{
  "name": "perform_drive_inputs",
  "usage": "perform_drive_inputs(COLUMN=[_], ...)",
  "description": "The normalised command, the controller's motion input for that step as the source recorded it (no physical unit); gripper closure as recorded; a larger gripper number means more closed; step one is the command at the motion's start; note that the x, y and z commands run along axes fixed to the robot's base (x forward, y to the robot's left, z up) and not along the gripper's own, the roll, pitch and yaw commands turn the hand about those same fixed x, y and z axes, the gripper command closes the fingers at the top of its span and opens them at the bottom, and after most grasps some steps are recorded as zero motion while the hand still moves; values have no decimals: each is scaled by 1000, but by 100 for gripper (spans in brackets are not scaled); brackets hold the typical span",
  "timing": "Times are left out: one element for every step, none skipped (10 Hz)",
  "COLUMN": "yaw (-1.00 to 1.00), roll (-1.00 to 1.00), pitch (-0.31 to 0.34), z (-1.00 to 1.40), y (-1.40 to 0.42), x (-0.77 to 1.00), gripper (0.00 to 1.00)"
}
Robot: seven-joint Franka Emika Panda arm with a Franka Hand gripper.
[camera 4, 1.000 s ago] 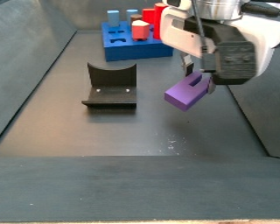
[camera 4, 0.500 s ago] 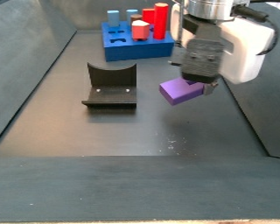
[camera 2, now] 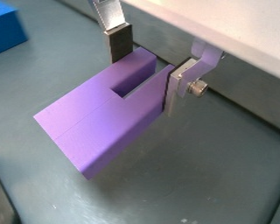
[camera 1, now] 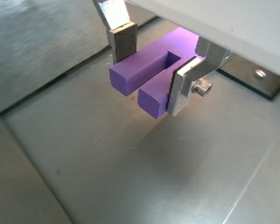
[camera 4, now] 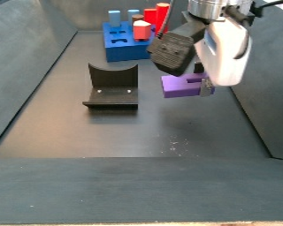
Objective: Pick up the double-square object. Move up. Rotate the double-square object. Place the double-square object on the fixture. Regrasp the double-square object. Move to above the board. Insert the double-square object.
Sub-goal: Rotate the double-square object.
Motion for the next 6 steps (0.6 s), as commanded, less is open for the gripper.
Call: perform_drive_inputs(yaw=[-1000,-1000,-1000,-1000,-1000,-1000], roll=[-4,-4,-5,-5,-6,-6], pitch=[-3,-3,-3,-3,-4,-4], z=[29,29,29,29,28,28], y=[14,13,13,13,13,13], x=[-20,-20,-20,-20,-20,-20], gripper=[100,100,100,100,100,100])
